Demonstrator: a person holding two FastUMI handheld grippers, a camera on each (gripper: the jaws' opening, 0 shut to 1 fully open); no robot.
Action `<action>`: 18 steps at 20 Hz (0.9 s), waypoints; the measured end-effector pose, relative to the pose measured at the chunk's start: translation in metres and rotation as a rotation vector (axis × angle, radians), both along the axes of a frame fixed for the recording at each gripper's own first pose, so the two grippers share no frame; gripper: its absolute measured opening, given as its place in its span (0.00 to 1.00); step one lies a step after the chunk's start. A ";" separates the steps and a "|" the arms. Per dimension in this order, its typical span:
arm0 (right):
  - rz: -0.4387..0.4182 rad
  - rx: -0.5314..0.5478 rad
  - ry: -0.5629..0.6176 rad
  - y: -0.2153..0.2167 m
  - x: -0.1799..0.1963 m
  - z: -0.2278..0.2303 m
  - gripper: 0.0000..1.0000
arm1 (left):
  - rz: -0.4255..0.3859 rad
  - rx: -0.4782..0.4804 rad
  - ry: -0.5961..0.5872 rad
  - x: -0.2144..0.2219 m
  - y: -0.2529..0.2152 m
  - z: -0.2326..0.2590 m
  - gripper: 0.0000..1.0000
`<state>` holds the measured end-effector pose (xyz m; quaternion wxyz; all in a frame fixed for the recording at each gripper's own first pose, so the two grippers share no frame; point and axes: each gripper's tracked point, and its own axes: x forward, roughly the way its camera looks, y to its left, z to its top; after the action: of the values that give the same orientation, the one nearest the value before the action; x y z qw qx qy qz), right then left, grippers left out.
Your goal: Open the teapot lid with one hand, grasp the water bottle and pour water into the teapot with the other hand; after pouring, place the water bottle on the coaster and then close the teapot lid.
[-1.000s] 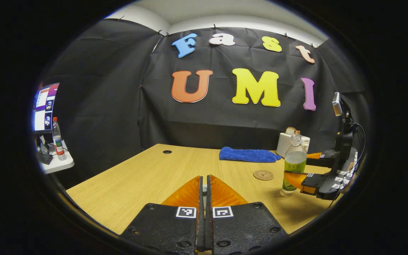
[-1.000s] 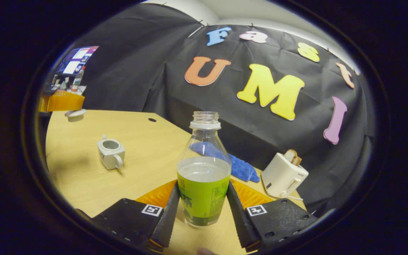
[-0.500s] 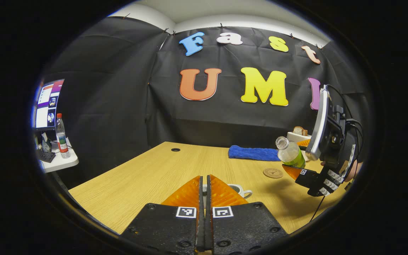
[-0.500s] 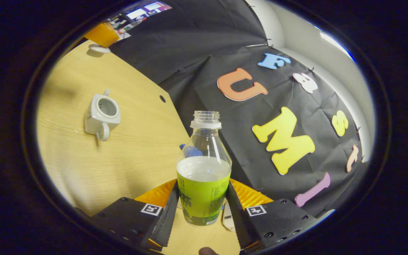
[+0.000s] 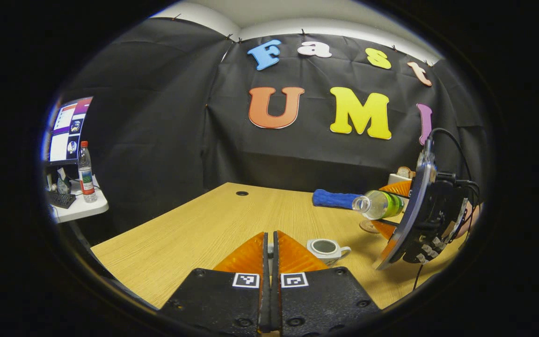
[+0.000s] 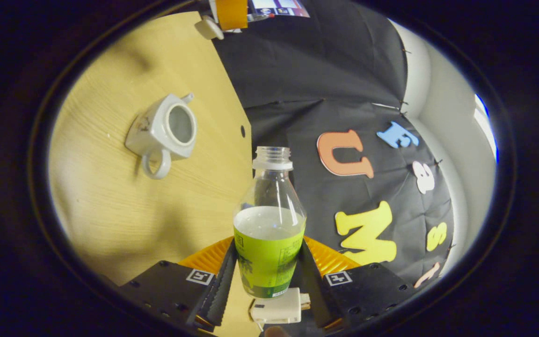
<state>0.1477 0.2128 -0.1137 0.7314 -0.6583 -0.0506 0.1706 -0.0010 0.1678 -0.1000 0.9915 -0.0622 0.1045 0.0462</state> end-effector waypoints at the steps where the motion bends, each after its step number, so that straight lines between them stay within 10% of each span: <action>1: 0.009 -0.029 -0.008 0.004 -0.001 -0.001 0.72 | 0.004 -0.002 -0.001 0.000 0.002 -0.001 0.03; 18: 0.146 -0.416 -0.202 0.036 0.003 0.008 0.71 | 0.026 -0.008 0.016 -0.002 0.019 -0.014 0.03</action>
<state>0.1508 0.2485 -0.1059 0.5572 -0.8030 -0.1348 0.1631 -0.0027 0.1865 -0.1138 0.9897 -0.0674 0.1120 0.0592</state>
